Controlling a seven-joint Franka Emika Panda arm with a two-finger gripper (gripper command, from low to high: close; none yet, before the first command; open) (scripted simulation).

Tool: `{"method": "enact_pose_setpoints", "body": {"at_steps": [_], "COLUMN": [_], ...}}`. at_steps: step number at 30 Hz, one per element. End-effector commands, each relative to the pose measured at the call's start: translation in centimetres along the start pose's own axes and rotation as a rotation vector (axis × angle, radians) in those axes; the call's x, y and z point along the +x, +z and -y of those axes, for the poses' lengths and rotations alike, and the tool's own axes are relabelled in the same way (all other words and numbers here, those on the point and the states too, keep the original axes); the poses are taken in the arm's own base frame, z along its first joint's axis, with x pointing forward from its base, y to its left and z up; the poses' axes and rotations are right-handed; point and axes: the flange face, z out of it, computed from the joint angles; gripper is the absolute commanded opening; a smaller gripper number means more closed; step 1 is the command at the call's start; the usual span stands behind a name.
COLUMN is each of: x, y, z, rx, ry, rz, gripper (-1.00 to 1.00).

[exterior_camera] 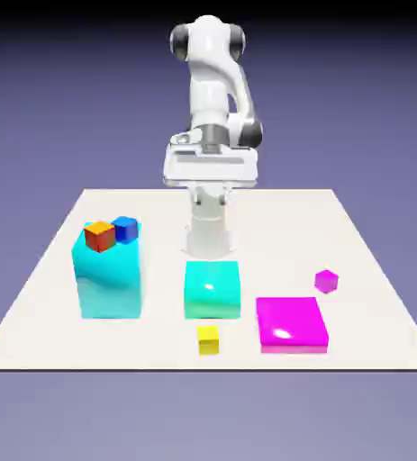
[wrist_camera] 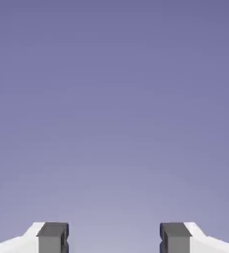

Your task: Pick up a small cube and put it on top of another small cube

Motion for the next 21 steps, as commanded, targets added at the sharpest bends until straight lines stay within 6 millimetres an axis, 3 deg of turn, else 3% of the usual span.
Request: {"method": "enact_pose_setpoints", "body": {"at_steps": [1, 11, 21], "x": [0.1, -0.4, -3.7], "y": [1.1, 12.3, 23.4], "z": [0.1, -0.3, -3.3], "rx": [-0.028, -0.310, -0.596], "ry": [-0.002, -0.030, -0.059], "rz": [0.032, 0.345, 0.656], "gripper": [0.00, 0.00, 0.00]}}
